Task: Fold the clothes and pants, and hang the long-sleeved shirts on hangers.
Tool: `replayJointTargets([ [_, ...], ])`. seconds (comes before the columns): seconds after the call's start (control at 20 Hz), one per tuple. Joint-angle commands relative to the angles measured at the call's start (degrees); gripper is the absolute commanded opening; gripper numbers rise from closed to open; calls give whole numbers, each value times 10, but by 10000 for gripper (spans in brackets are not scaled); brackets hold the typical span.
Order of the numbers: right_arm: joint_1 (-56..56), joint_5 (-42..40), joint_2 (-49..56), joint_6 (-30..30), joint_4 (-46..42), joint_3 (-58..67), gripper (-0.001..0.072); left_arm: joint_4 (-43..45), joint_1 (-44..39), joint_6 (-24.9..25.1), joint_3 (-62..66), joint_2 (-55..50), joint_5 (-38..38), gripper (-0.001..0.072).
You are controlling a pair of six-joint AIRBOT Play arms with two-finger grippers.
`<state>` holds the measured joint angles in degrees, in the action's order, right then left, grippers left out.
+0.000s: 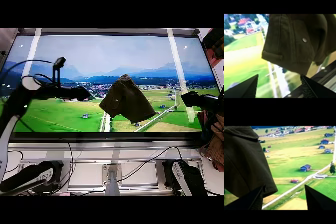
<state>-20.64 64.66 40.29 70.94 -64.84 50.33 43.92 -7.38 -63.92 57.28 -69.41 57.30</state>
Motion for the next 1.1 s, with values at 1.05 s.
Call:
replayJointTargets([
  [1.05,0,-14,7,-1,5,-6,566,-118,-161,-199,-53,-166,-202,628],
])
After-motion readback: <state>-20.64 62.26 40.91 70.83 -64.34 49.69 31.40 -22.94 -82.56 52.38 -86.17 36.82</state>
